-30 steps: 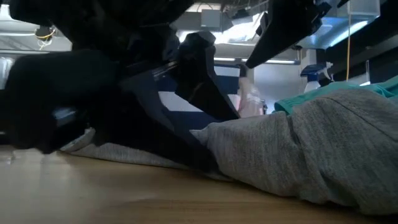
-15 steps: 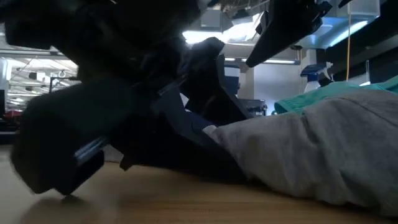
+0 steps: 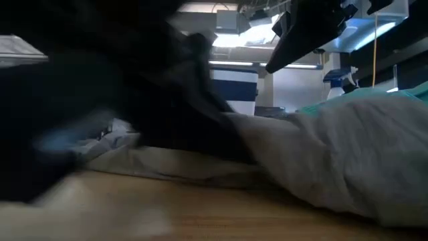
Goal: Fold Laundry from Bin
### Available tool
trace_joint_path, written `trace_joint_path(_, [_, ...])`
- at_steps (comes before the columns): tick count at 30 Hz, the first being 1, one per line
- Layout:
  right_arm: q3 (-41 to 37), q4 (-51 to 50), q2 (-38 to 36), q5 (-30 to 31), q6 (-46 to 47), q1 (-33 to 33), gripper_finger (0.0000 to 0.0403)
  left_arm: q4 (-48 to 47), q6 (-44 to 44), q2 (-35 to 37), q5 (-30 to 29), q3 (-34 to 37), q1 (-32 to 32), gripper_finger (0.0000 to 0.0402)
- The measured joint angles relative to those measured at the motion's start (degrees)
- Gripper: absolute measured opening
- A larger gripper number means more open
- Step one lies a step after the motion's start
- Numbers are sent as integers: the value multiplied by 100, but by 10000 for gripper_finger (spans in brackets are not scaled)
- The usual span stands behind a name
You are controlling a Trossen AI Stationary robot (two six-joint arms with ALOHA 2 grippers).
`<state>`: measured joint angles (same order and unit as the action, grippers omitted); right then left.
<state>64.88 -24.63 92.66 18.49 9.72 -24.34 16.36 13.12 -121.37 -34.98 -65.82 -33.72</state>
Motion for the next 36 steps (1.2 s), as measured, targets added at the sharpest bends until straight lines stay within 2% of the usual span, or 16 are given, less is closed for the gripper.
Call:
trace_joint_path(4, [0,-279,0,-5,-38,-2,1,-1056,-581,391,-44,0,-337,4])
trace_joint_path(8, [-30,-361,17,-221,-454,-2,10,-2361,-1480,864,-175,0,-682,3])
trace_joint_path(11, [-233,126,17,-623,-876,-2,44,-3106,-2165,1148,-168,-2,-872,2])
trace_joint_path(15, [-736,1143,17,-1075,-1152,-10,115,-3759,-2965,1271,-170,-2,-1058,2])
trace_joint_path(19, [-1469,2351,20,-1273,-1461,-97,187,-4045,-3568,1275,-173,-2,-1166,2])
trace_joint_path(24, [-2144,3607,258,-1068,-2923,-501,242,-4145,-3989,1275,-267,-2,-1170,1])
trace_joint_path(29, [-2178,3995,775,-738,-3847,-683,252,-4145,-4286,1280,-328,-2,-1086,0])
trace_joint_path(36, [-2162,4548,1249,-862,-4549,-749,253,-4135,-4471,1280,-305,-2,-980,0])
